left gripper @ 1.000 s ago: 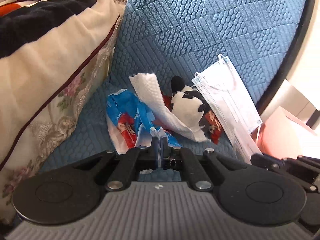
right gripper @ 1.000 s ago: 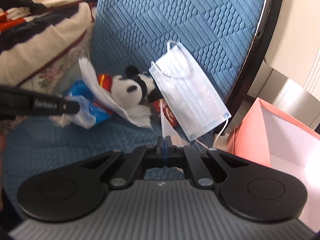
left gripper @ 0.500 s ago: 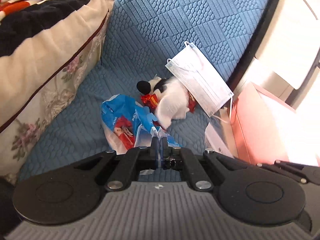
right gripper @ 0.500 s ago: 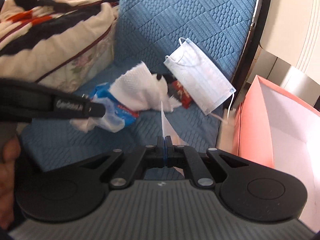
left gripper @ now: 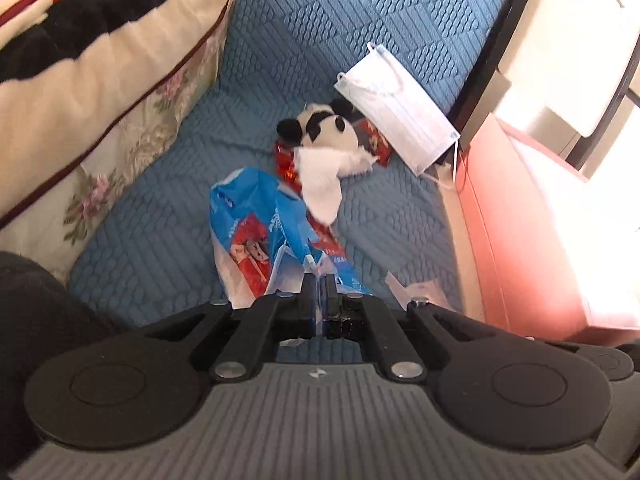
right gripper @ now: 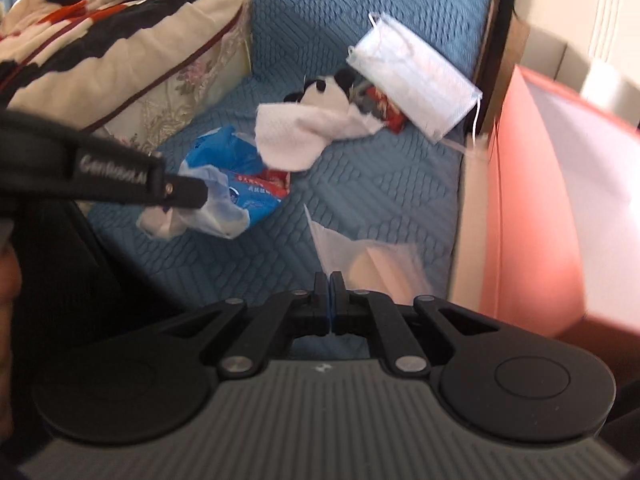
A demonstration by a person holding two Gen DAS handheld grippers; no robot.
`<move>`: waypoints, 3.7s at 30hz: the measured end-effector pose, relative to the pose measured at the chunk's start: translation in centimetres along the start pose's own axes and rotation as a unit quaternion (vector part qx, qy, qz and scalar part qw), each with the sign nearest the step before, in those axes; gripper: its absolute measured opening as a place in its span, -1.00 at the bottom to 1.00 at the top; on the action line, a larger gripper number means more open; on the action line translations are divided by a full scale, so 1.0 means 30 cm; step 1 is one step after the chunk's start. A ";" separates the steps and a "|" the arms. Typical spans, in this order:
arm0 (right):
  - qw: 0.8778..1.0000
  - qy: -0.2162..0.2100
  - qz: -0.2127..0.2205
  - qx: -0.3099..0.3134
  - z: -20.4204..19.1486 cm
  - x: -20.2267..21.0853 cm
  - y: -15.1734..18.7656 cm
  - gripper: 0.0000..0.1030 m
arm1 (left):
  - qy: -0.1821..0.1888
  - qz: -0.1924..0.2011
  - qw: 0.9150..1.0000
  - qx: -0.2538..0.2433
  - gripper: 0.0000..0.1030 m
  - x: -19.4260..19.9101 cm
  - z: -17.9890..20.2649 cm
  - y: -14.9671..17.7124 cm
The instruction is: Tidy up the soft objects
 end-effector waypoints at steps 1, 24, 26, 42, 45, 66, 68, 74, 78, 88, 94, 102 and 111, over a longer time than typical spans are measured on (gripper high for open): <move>1.000 -0.003 -0.002 -0.009 0.003 0.000 0.006 -0.91 | -0.003 -0.001 1.000 0.003 -0.93 0.000 -0.003 0.005; 0.997 0.006 0.015 -0.071 0.074 -0.041 -0.025 0.11 | -0.063 -0.019 0.997 0.045 0.05 -0.083 -0.057 -0.015; 0.998 0.018 0.001 -0.059 0.072 -0.061 -0.016 0.11 | -0.059 -0.020 0.997 0.040 0.05 -0.104 -0.056 -0.009; 0.997 0.026 -0.056 -0.044 0.076 -0.160 0.021 0.42 | -0.090 0.012 0.995 -0.045 -0.15 -0.205 -0.034 0.060; 0.998 0.024 -0.054 -0.034 0.065 -0.164 0.025 0.44 | -0.103 0.018 0.993 -0.058 -0.24 -0.206 -0.027 0.061; 0.999 0.035 -0.001 -0.039 0.077 -0.068 -0.003 -0.63 | -0.079 0.036 0.996 -0.007 -0.86 -0.064 -0.069 0.022; 0.999 0.034 0.004 -0.041 0.081 -0.052 -0.009 -0.68 | -0.077 0.042 0.996 -0.002 -0.86 -0.034 -0.067 0.013; 0.998 0.019 0.021 -0.048 0.095 0.004 -0.041 -0.76 | -0.070 0.062 0.996 0.017 -0.86 0.045 -0.048 -0.031; 0.998 0.014 0.029 -0.050 0.111 0.040 -0.063 -0.76 | -0.060 0.066 0.995 0.036 -0.86 0.091 -0.035 -0.055; 0.996 -0.003 0.070 -0.050 0.160 0.201 -0.154 -0.76 | -0.021 0.084 0.996 0.025 -0.86 0.207 0.102 -0.118; 0.994 -0.013 0.099 -0.048 0.195 0.298 -0.228 -0.76 | 0.001 0.088 0.996 0.016 -0.86 0.252 0.203 -0.171; 0.989 -0.012 0.134 -0.053 0.286 0.410 -0.328 -0.76 | 0.029 0.099 0.995 0.010 -0.86 0.289 0.344 -0.250; 0.985 0.006 0.162 -0.064 0.411 0.499 -0.407 -0.76 | 0.076 0.109 0.991 0.002 -0.86 0.302 0.517 -0.332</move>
Point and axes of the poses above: each gripper's, at about its wrist camera, not at the fingertips, and x roughly against the way its jaws point, z to its right, y to its underside, the point moved 6 cm from there along -x, roughly the way its jaws point, and after that the axes turned 4 degrees about x, right-handed, at the moved point
